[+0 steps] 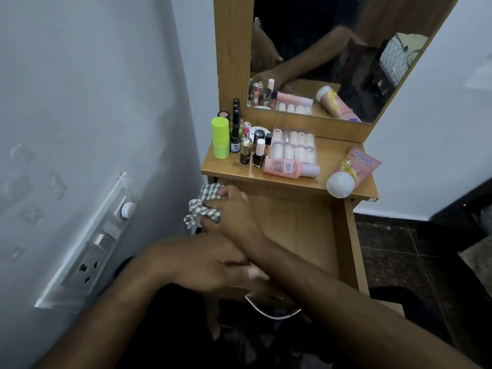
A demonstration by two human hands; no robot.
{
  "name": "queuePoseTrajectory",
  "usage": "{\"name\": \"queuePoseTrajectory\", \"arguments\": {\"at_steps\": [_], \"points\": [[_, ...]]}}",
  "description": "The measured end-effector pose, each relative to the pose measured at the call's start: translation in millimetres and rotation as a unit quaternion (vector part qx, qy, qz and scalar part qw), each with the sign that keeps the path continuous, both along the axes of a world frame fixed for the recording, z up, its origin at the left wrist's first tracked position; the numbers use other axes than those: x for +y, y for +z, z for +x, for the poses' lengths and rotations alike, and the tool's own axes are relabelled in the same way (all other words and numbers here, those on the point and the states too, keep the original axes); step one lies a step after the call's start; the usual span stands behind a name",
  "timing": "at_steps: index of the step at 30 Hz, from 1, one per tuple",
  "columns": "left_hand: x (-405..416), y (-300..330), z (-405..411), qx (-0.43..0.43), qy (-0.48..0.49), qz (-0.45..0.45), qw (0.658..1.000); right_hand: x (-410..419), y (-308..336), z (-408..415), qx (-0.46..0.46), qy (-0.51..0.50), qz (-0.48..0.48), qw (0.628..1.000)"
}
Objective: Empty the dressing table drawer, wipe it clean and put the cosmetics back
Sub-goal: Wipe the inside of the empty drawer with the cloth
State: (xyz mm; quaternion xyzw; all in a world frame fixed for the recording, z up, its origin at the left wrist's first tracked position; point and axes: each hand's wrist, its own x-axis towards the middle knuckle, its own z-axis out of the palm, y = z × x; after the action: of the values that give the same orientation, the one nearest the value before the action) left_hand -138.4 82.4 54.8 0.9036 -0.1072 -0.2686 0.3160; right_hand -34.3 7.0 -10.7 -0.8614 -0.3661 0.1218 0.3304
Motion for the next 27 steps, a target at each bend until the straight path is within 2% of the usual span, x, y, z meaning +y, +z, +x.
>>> {"name": "queuePoseTrajectory", "arguments": {"at_steps": [2,3,5,6,8,11,14,15,17,19,21,24,27], "points": [[19.0,4.4,-2.2,-0.039,0.131,-0.050,0.989,-2.9,-2.0,-7.9,0.055,-0.020,0.051,0.997],[29.1,2.7,-4.0,-0.093,0.213,-0.056,0.971,-4.8,-4.5,-12.2,0.021,-0.006,0.057,0.998],[39.4,-10.3,-5.6,-0.224,0.311,-0.028,0.923,-8.9,-9.5,-21.6,-0.041,0.022,0.047,0.998],[40.7,-18.7,-6.2,-0.270,0.323,-0.001,0.907,-10.7,-11.8,-25.2,-0.034,0.026,0.063,0.997],[40.7,-32.5,-10.1,-0.299,0.300,0.047,0.905,-14.6,-16.0,-30.5,0.016,0.031,0.096,0.995],[47.3,-32.8,-14.7,-0.271,0.267,0.040,0.924,-22.1,-4.4,-29.5,0.154,0.013,0.039,0.987],[46.7,-29.5,-19.1,-0.199,0.232,0.010,0.952,-27.8,12.6,-19.2,0.331,0.031,-0.013,0.943],[48.6,-28.8,-20.7,-0.179,0.224,0.000,0.958,-27.9,17.4,-17.0,0.350,0.049,-0.030,0.935],[54.7,-28.9,-22.7,-0.152,0.219,-0.016,0.964,-26.4,23.9,-15.3,0.326,0.095,-0.072,0.938],[60.6,-28.1,-26.5,-0.129,0.209,-0.033,0.969,-29.7,30.3,-18.9,0.252,0.152,-0.115,0.949],[62.1,-26.0,-26.9,-0.092,0.201,-0.063,0.973,-40.7,35.6,-22.7,0.192,0.199,-0.118,0.954],[45.8,-26.1,-23.2,-0.038,0.177,-0.114,0.977,-66.1,34.6,-22.9,0.159,0.220,-0.104,0.957],[17.5,-29.0,-13.8,-0.041,0.137,-0.116,0.983,-96.8,31.4,-12.6,0.132,0.221,-0.106,0.961]]}}
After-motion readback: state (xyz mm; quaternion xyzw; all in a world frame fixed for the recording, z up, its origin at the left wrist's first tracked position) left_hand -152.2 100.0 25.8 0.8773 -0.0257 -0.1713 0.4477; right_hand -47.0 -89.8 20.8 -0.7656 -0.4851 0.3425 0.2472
